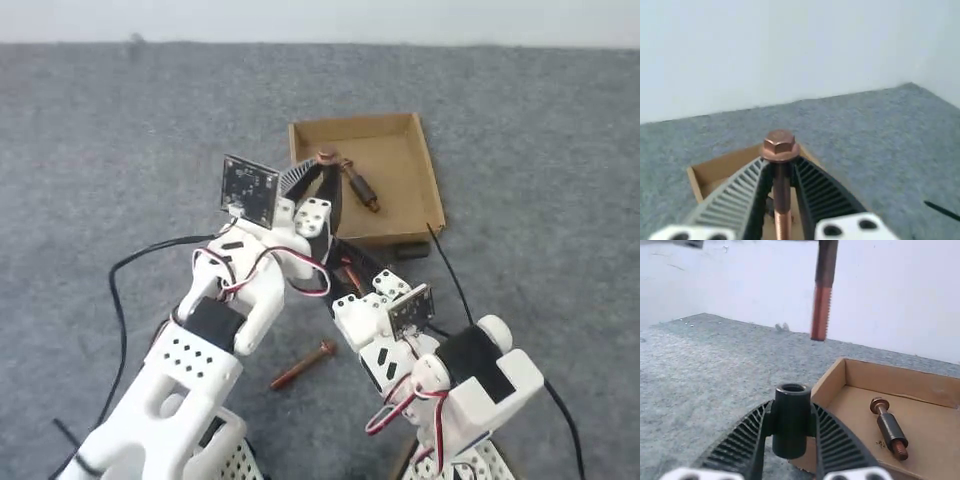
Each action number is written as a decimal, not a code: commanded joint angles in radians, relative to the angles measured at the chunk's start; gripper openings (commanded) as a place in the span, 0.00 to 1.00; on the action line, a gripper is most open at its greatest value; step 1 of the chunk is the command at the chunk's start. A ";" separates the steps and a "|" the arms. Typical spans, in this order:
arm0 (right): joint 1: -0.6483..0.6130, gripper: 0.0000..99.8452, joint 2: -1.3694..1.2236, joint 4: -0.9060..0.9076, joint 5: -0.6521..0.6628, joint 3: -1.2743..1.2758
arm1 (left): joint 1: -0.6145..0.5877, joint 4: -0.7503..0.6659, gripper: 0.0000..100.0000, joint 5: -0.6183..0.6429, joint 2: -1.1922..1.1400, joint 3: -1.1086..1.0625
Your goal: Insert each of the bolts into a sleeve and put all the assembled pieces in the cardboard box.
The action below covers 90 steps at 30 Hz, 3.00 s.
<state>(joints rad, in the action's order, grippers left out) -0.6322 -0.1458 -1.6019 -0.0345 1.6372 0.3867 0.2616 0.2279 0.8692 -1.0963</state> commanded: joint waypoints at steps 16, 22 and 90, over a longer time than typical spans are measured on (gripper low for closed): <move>0.001 0.01 0.001 -0.002 0.006 0.023 | 0.011 0.109 0.01 0.110 0.008 0.041; 0.028 0.01 0.008 -0.002 0.006 0.021 | 0.011 0.150 0.01 0.110 0.008 0.039; 0.125 0.01 0.002 -0.059 0.008 0.021 | 0.100 0.021 0.14 0.109 0.009 -0.283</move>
<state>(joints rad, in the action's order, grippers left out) -0.5247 -0.1550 -1.6218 -0.0299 1.6356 0.4741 0.2693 0.3337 0.8753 -1.3970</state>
